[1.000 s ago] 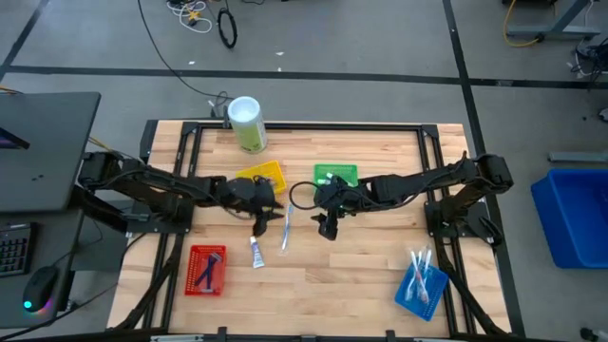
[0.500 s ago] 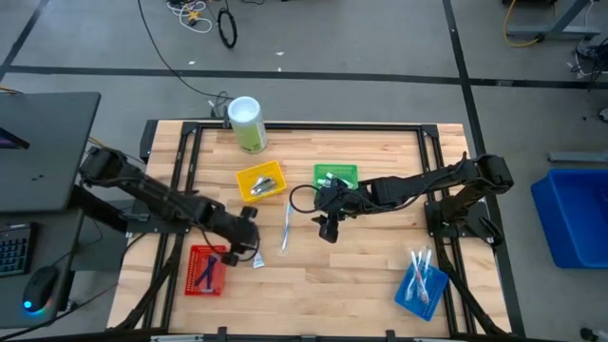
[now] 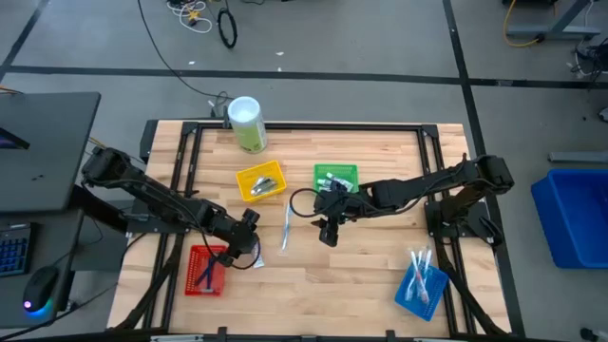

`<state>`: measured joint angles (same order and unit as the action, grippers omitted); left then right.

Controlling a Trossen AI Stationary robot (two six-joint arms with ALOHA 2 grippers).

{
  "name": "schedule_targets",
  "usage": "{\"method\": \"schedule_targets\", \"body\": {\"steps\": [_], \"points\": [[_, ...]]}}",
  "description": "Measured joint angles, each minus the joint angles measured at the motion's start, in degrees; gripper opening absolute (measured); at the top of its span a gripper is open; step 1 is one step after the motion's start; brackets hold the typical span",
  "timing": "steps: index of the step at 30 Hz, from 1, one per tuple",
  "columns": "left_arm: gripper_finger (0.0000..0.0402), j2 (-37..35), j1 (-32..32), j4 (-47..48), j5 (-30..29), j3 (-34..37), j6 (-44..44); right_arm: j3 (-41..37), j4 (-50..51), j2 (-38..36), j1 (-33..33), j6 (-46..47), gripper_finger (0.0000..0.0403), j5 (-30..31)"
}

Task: Pick & Place Travel size toiletries
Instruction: Put the white toothpaste into the green bin

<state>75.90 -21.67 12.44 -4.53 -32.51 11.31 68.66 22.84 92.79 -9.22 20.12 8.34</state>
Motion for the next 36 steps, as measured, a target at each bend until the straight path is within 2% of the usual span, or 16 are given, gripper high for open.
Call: {"method": "schedule_targets", "body": {"steps": [6, 16, 27, 32, 36], "points": [[0.024, 6.1, 0.0, -3.4, 0.4, 0.1, 7.2, 0.0, -0.8, 0.0, -1.0, 0.0, 0.0186, 0.0], [0.0231, 10.2, 0.0, -6.1, 2.6, -0.2, 5.6, 0.0, -1.0, 0.0, -1.1, 0.0, 0.0186, 0.1], [0.0126, 10.3, -0.1, -4.6, 2.9, -1.4, 8.8, 0.0, -1.1, 0.0, -1.1, 0.0, 0.0186, 0.1], [0.0087, 10.4, 0.1, -3.2, 0.9, -6.5, 8.7, 0.0, -1.1, 0.0, -1.1, 0.0, 0.0182, 0.1], [0.0075, 10.5, 1.3, 2.5, -2.5, -11.5, 6.7, 0.0, -0.9, 0.0, -1.1, 0.0, 0.0182, 0.1]]}}
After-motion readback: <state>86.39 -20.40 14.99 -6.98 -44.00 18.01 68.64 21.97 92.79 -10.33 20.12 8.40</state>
